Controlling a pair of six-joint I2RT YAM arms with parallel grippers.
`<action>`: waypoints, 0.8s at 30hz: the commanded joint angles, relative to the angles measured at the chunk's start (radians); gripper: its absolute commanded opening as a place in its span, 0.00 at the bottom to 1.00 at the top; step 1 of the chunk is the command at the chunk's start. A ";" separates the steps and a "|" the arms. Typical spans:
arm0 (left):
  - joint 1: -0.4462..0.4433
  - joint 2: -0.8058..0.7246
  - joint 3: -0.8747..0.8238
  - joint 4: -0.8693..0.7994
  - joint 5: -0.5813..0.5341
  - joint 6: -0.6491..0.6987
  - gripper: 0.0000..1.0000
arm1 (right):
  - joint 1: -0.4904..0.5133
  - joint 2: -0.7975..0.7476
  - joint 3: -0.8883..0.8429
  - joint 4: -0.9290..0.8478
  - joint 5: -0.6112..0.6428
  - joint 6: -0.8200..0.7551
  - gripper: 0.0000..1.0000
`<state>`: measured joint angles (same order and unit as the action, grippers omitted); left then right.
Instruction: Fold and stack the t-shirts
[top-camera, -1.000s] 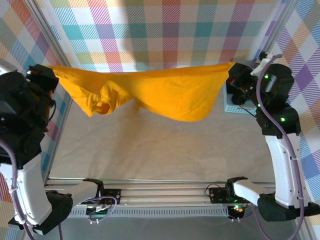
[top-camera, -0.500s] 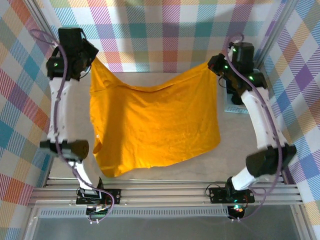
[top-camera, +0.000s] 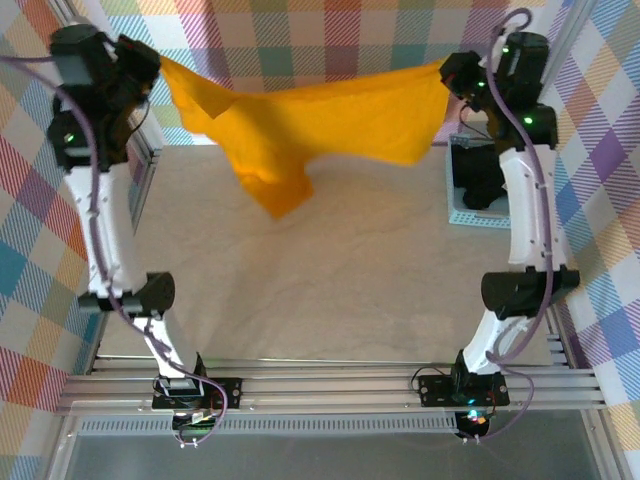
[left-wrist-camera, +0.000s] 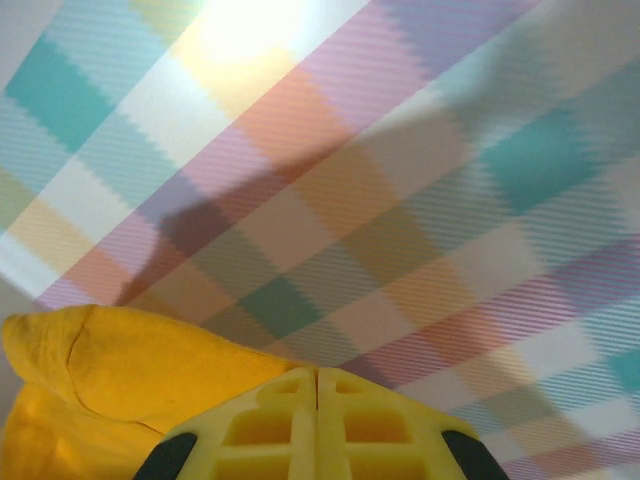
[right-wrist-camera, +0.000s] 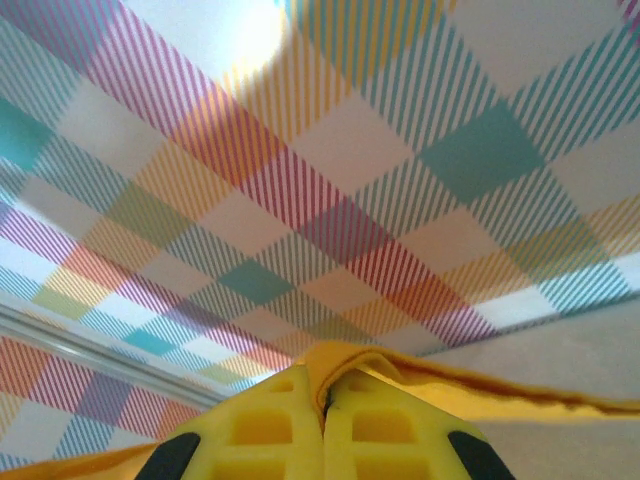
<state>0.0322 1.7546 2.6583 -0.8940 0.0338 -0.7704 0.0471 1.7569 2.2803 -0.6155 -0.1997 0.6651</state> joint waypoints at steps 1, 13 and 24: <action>0.000 -0.254 -0.199 0.096 -0.005 -0.024 0.00 | -0.034 -0.177 -0.166 0.032 0.058 -0.008 0.00; -0.127 -0.952 -1.604 0.151 0.081 -0.273 0.00 | 0.015 -0.649 -1.269 0.116 0.138 0.127 0.00; -0.209 -0.834 -1.710 0.165 0.029 -0.253 0.42 | 0.065 -0.445 -1.309 0.023 0.172 0.121 0.42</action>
<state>-0.1814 0.9180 0.8871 -0.7380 0.1238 -1.0481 0.0872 1.2850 0.8989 -0.5999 -0.0521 0.7967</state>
